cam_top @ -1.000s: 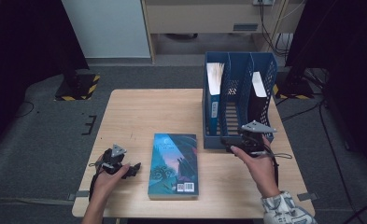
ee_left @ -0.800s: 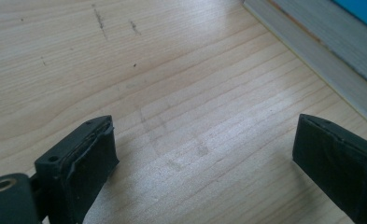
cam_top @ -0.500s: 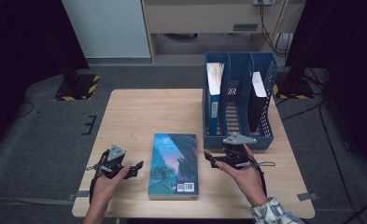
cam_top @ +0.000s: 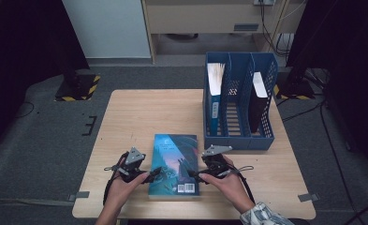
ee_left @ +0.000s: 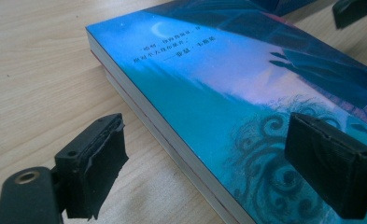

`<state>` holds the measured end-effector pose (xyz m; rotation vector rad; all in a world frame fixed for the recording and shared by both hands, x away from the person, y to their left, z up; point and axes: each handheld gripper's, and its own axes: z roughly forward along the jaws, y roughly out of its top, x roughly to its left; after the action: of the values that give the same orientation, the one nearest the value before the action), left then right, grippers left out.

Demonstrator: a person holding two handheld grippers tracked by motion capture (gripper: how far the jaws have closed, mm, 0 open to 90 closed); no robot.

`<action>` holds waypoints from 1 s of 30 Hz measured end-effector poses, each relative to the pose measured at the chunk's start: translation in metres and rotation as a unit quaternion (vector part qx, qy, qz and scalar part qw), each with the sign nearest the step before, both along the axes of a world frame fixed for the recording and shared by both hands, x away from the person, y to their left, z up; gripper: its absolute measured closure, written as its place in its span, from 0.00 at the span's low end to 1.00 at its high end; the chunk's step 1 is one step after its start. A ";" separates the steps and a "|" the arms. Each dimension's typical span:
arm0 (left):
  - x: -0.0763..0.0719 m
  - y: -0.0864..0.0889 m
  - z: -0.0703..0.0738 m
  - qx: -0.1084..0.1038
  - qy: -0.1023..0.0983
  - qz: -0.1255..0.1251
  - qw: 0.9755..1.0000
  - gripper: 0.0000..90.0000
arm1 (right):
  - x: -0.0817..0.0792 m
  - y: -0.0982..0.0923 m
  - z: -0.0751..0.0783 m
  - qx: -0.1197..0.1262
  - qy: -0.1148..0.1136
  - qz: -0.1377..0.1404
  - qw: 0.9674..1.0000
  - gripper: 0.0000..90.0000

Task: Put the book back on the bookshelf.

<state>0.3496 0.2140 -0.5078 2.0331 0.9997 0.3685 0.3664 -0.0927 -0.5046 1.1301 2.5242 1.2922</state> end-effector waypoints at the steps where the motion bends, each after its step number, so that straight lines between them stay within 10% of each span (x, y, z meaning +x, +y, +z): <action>1: 0.000 -0.001 -0.001 -0.002 0.004 -0.003 1.000 0.18 | 0.000 0.002 -0.002 -0.004 0.002 0.004 1.000 0.19; 16: 0.004 -0.005 -0.007 -0.025 0.032 -0.037 0.998 0.21 | 0.000 0.006 -0.016 0.012 0.049 -0.006 0.999 0.20; 30: 0.009 0.008 -0.008 -0.024 0.033 -0.022 0.999 0.16 | -0.013 0.021 -0.013 0.004 0.042 0.017 0.999 0.22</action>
<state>0.3583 0.2216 -0.5163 2.0317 0.9917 0.2525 0.3531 -0.0720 -0.5175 1.1704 2.6117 1.2895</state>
